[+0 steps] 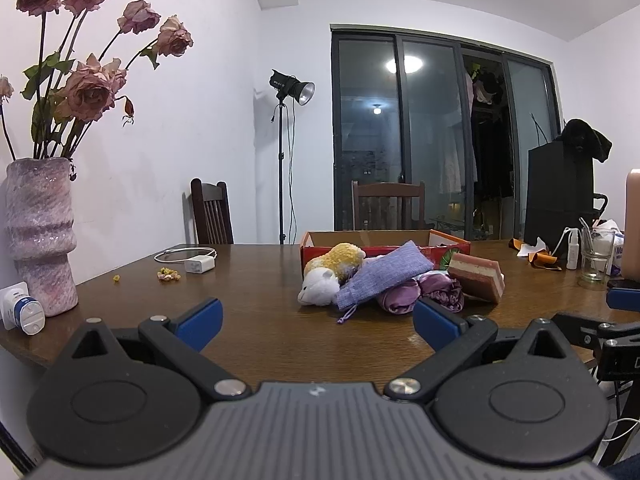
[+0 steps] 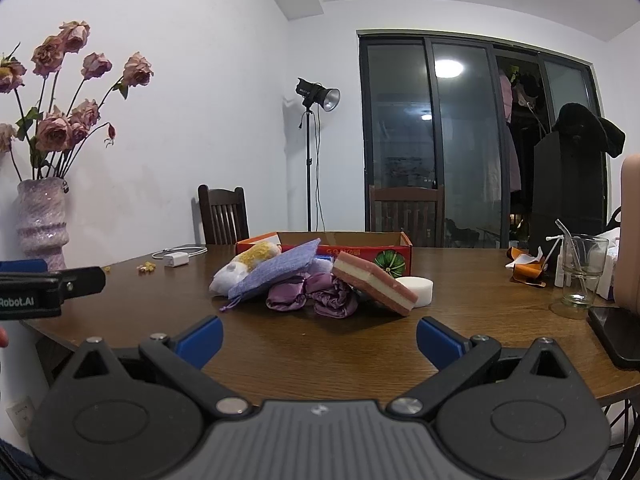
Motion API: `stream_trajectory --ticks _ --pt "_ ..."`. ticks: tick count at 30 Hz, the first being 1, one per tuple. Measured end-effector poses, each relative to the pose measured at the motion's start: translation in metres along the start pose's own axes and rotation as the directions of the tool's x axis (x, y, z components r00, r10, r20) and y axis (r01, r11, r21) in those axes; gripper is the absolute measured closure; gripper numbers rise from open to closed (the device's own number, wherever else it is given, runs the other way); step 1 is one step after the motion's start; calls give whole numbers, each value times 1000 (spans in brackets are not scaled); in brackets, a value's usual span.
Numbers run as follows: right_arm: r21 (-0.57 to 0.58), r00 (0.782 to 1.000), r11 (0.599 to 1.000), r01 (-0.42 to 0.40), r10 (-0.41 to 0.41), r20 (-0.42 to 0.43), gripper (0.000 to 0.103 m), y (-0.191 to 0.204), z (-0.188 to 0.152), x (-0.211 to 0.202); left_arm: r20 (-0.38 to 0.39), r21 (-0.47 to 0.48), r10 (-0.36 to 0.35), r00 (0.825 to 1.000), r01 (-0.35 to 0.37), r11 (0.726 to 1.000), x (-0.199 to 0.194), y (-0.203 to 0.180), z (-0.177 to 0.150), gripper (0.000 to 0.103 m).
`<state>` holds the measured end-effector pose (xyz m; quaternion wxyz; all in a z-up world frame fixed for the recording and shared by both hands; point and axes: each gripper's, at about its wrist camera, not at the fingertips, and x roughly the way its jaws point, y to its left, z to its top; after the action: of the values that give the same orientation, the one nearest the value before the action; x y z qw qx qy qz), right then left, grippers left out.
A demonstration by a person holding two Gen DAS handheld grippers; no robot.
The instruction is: Organize soft objects
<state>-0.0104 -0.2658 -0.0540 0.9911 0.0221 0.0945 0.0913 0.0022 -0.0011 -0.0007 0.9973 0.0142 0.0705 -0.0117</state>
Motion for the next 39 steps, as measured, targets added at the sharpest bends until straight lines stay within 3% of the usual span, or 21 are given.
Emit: stream_trajectory --ticks 14,20,22,25,31,34,37,39 --pt "12 1000 1000 -6 6 -4 0 -4 2 2 0 9 -10 1000 10 1000 4 0 2 0" --pt "-2 1000 1000 -7 7 -26 0 -20 23 38 49 66 7 999 -10 998 44 -1 22 0" --pt "6 1000 1000 -17 17 -21 0 -26 31 53 34 67 20 999 -22 997 65 1 25 0" --pt "0 999 1000 -13 13 -34 0 -31 43 80 -58 56 15 998 -12 998 100 6 28 0" --pt "45 996 999 -30 33 -78 0 -41 59 131 -158 -63 -78 984 69 996 148 15 31 0" --pt "84 993 996 -39 48 -107 4 -50 64 156 -175 -77 -122 977 110 991 173 12 35 0" --pt "121 987 988 -93 107 -117 24 -57 77 184 -181 -108 -106 978 88 990 207 18 42 0" --pt "118 982 984 -134 148 -114 29 -54 89 205 -197 -143 -100 975 72 987 231 26 46 1"
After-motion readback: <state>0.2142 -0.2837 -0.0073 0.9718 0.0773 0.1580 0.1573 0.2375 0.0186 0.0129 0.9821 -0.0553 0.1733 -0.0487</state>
